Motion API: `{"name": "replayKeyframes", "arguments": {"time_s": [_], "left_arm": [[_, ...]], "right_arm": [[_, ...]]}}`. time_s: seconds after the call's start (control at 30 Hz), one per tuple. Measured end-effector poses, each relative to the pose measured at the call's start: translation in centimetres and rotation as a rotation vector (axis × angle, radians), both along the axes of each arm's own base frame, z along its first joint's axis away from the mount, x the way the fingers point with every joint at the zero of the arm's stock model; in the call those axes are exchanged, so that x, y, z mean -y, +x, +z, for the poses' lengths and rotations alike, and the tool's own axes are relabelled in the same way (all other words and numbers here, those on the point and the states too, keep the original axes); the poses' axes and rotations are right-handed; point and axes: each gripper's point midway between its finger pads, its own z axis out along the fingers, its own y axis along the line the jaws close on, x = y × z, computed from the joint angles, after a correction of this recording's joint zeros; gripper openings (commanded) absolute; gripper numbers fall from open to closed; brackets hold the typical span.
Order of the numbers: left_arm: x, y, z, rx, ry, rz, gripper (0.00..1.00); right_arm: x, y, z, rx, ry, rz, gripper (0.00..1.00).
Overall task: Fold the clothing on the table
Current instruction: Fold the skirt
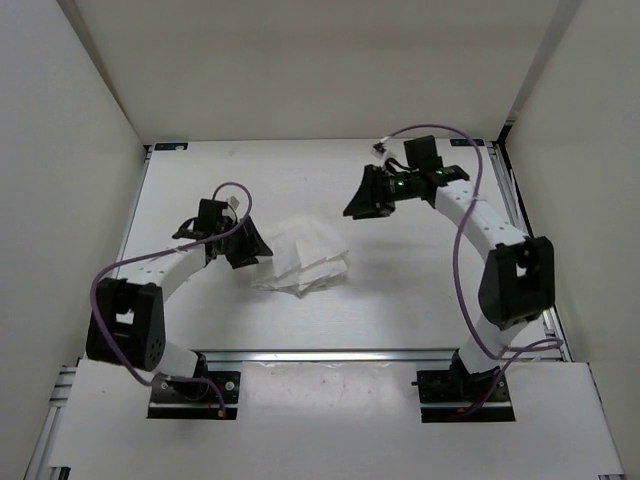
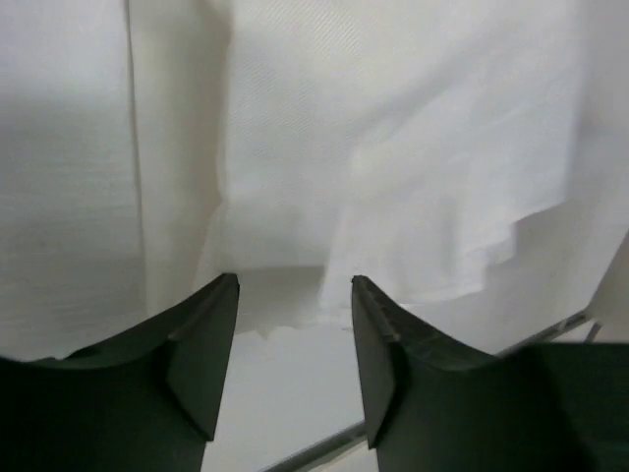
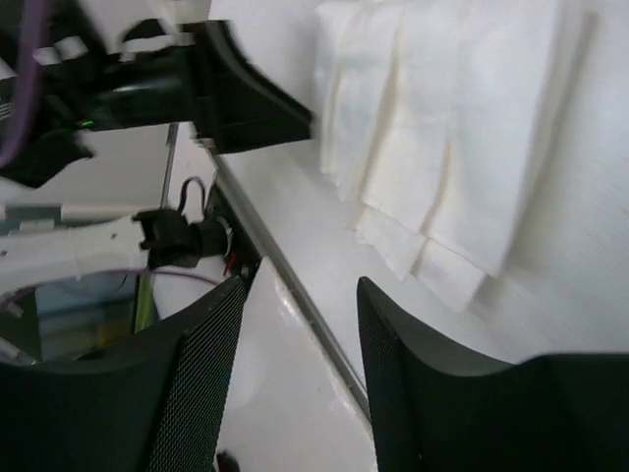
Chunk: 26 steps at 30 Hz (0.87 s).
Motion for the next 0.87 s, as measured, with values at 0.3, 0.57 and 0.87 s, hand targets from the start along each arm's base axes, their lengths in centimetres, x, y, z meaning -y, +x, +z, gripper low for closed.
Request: {"name": "replayKeyframes", "arguments": {"time_s": [0.3,0.57,0.87], "left_arm": [[-6.0,0.7,8.6,0.225,0.167,0.086,0.88],[-9.5,-5.7,2.1,0.008,0.236,0.133,0.85],[-9.4,-8.5,0.4,-0.063,0.217,0.128,0.84]], "right_arm": [[10.9,-4.1,-7.3,-0.152,-0.134,-0.294,0.57],[14.8,-4.5,-9.1,-0.228,-0.122,-0.418,0.57],[12.5,-4.7,-9.6,-0.224,-0.141,-0.33,0.57]]}}
